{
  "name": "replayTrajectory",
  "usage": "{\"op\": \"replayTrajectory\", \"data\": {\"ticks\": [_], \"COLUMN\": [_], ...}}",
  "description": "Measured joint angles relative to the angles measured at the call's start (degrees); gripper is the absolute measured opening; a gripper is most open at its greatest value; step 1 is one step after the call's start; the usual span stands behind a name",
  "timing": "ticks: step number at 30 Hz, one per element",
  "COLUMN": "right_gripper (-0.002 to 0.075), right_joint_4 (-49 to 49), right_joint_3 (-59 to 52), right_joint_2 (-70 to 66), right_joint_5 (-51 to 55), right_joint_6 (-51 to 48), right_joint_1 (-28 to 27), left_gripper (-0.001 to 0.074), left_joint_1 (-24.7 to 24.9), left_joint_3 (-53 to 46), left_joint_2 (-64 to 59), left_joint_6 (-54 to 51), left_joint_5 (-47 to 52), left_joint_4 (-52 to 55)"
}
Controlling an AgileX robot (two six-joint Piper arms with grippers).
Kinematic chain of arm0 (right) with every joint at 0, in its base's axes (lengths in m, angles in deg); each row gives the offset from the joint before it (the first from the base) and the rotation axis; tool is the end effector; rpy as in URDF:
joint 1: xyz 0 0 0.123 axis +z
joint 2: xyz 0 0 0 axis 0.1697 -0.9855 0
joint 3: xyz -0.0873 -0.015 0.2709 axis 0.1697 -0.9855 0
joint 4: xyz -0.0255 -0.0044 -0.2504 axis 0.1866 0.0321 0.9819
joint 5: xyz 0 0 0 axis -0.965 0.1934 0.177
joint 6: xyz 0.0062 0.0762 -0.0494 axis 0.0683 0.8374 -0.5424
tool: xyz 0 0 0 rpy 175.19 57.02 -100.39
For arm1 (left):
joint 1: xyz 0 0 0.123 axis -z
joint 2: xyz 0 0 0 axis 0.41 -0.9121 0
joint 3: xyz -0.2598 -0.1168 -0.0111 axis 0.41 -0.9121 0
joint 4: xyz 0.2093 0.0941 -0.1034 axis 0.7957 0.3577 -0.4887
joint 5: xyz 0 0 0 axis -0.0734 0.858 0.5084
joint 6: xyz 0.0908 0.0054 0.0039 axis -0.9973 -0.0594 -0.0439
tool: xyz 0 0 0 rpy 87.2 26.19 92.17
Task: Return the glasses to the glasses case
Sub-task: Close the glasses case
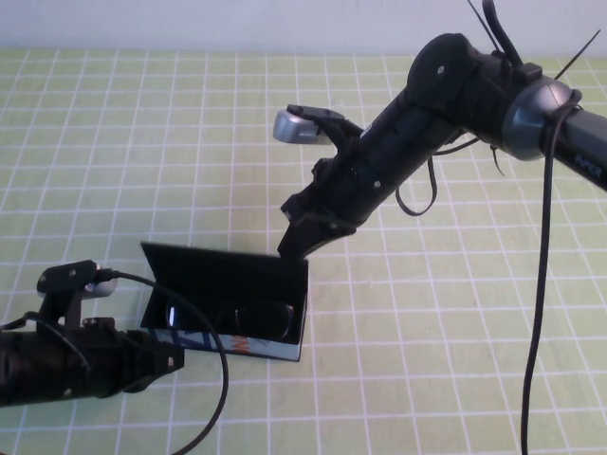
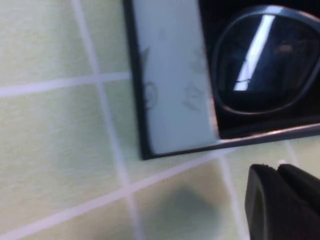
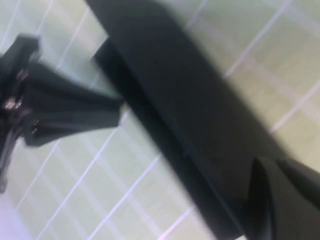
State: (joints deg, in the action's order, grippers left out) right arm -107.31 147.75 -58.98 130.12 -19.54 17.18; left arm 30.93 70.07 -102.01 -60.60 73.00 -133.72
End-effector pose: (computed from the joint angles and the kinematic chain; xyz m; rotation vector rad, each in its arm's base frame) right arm 0.3800 0.2523 0.2349 -1.0777 2.6350 0.9379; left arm 0.2230 -0.0791 0.1335 0.2575 2.4789 -0.8655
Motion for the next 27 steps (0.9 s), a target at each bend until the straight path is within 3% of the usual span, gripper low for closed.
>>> {"op": "replayTrajectory", "data": {"ticks": [5,14,27], "right_gripper": [-0.0011,-0.0011,-0.0011], "right_joint_4": [-0.69,1.51,2.38], "right_joint_3": [-4.85,-9.10,-9.20], "right_joint_2": [1.80,1.68,0.01], "right_joint_5": [0.00,0.00,-0.19], "right_joint_6": [-0.54,-0.58,0.14], "right_joint_1": [2.32,6.24,6.78], "left_gripper": [-0.0002,-0.0002,-0.0002], "left_joint_1": [0.00,0.00,0.00], "left_joint_3": [-0.40,-1.57,-1.69], "left_joint_2": [5.15,29.07,61.78], "left_joint_6": [5.02,23.77,27.90], "left_joint_5": [1.10,-0.61,-2.77], "left_joint_4": [4.17,22.30,27.10]}}
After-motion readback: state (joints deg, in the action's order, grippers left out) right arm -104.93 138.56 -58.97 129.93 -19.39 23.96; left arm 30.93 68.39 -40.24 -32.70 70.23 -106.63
